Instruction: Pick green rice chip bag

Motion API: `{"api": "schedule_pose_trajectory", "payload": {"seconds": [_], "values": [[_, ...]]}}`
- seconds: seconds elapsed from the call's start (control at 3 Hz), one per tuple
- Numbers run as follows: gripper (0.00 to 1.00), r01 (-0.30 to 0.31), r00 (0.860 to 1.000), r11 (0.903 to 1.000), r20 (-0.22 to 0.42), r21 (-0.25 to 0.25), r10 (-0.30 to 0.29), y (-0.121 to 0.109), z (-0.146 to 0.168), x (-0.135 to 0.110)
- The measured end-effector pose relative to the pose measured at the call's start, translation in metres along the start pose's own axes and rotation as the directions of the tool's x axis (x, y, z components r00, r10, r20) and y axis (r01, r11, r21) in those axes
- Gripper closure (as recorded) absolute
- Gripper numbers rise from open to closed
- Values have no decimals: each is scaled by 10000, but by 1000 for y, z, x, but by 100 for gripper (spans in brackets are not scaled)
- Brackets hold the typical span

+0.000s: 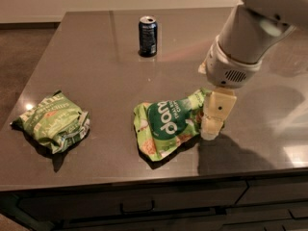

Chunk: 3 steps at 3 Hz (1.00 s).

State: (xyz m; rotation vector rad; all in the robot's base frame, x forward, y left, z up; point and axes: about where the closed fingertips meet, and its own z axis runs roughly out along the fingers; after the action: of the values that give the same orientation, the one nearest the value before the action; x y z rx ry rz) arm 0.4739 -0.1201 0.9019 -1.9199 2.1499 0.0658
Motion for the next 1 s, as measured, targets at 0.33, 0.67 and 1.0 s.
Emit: {"api": "schedule_pose_trajectory", "payload": {"seconds": [0.33,0.67,1.0], "values": [[2,212,9997,9986,-76,-478,-216,3,21,-6],[3,372,9993,9974,-83,-616,-378,4,28,-10],[19,720,9974,9946,-26,-752,-724,7,32,-17]]}}
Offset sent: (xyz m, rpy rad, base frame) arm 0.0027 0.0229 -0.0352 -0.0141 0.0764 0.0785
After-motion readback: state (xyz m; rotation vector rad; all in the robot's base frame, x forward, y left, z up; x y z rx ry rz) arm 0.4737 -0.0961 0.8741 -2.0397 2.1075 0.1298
